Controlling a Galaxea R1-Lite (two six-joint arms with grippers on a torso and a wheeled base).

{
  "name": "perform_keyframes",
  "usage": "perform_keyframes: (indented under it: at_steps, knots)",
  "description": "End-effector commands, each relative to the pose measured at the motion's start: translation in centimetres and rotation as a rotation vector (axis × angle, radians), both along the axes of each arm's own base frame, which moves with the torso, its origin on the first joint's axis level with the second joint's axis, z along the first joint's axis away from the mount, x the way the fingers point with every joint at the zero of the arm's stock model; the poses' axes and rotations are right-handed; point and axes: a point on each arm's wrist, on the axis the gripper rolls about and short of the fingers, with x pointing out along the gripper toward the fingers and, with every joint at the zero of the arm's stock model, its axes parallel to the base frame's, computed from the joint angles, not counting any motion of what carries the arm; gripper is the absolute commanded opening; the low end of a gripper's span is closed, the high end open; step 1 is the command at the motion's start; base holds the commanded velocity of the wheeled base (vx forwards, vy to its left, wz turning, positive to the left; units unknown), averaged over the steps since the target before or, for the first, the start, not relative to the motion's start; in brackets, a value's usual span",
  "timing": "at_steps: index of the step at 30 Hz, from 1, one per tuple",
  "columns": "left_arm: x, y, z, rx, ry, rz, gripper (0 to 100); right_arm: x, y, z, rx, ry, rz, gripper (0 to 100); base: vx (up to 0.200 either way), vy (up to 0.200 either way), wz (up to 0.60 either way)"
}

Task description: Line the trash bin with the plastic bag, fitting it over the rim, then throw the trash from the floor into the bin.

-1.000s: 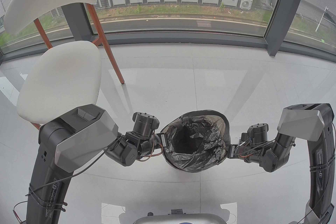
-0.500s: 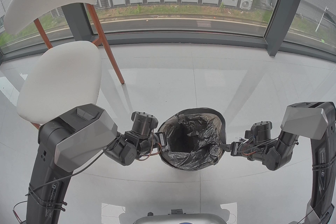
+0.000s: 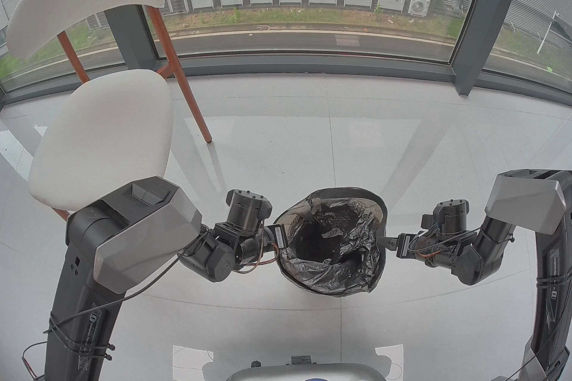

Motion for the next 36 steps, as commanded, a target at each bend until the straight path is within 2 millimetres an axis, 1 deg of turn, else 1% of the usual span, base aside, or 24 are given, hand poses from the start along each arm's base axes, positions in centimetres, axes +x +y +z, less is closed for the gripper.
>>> perform_keyframes:
  at_steps: [1, 6, 10, 23, 24, 29, 33, 36]
  knots:
    - [0.0, 0.0, 0.0, -0.001, -0.003, 0.002, 0, 0.1, 0.0, 0.5, 0.004, -0.012, -0.003, 100, 0.0, 0.0, 0.0]
    - [0.0, 0.1, 0.0, 0.001, 0.001, 0.005, 0, 0.2, -0.2, 1.2, 0.014, -0.03, -0.009, 100, 0.0, 0.0, 0.0]
    - [0.2, 0.2, 0.0, 0.014, -0.006, 0.033, 0, 0.2, -0.2, 1.4, 0.016, -0.035, -0.01, 100, 0.0, 0.0, 0.0]
    - [0.0, 0.0, 0.0, -0.009, 0.001, 0.037, 0, 0.0, -0.3, 1.7, 0.018, -0.038, -0.012, 100, 0.0, 0.0, 0.0]
    - [0.0, -0.1, 0.0, -0.011, 0.0, 0.035, 100, 0.0, -0.3, 1.8, 0.019, -0.039, -0.012, 100, 0.0, 0.0, 0.0]
    - [0.0, -0.3, 0.5, -0.019, -0.01, 0.035, 100, -0.5, -0.4, 2.0, 0.017, -0.033, -0.012, 100, 0.0, 0.0, 0.0]
    - [-0.2, -0.2, 1.3, -0.024, -0.019, 0.035, 100, -0.7, -0.5, 2.1, 0.017, -0.029, -0.015, 100, 0.0, 0.0, 0.0]
    - [-1.0, 0.4, 2.8, -0.028, -0.024, 0.035, 100, -0.8, -0.4, 2.8, 0.023, -0.048, -0.011, 100, 0.0, 0.0, 0.0]
